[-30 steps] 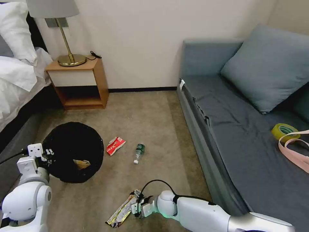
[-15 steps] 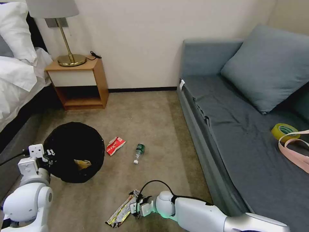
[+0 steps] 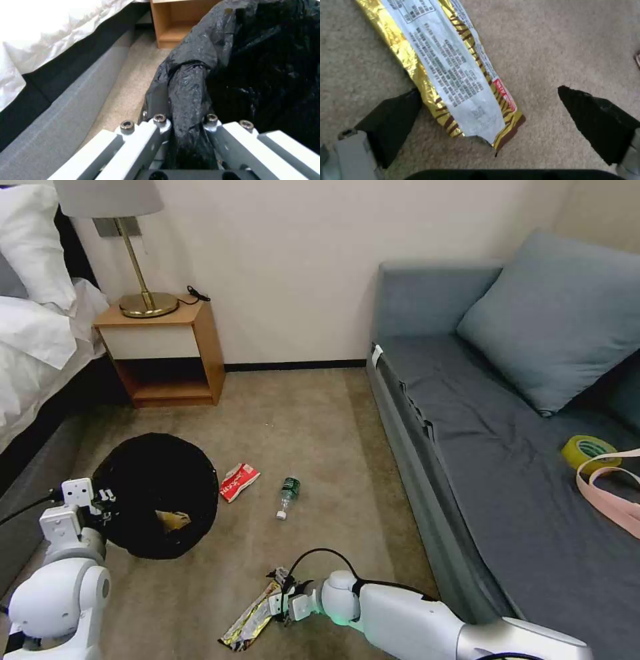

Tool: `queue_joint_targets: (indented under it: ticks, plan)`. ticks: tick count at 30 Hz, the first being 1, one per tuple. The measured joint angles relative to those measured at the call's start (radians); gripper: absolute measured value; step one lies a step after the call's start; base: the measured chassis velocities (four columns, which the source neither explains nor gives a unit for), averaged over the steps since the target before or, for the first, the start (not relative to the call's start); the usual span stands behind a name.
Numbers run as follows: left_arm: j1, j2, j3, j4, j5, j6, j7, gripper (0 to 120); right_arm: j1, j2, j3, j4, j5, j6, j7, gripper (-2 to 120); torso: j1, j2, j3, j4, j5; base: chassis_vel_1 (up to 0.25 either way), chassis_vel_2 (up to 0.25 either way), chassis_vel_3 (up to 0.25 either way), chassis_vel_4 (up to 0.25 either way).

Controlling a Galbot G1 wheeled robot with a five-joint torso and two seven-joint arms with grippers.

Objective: Pick up the trash bin, then pick up the garbage on the floor and place it into the trash bin.

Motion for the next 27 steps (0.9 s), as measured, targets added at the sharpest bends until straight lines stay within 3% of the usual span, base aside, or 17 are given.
queue_joint_targets:
  ticks: [11,14,27]
  plan:
    - [0.0,-0.002,0.001,-0.002,-0.001,0.001,0.001,4,-0.006,0.019,0.002,-0.026,-0.013,0.01,0.005,70,0.0,0.0,0.0,-0.0002,0.0003,0.0,0.0,0.0,0.0]
    - [0.001,-0.002,-0.002,-0.002,-0.001,0.001,0.0,4,-0.009,0.021,0.004,-0.035,-0.017,0.02,0.002,54,0.0,0.0,0.0,-0.0001,-0.0002,0.0,0.0,0.0,0.0]
    - [0.007,-0.008,-0.005,-0.009,-0.002,0.001,0.001,4,-0.019,0.022,0.009,-0.049,-0.027,0.032,-0.001,10,0.0,0.0,0.0,0.0006,0.0003,0.0,0.0,0.0,0.0]
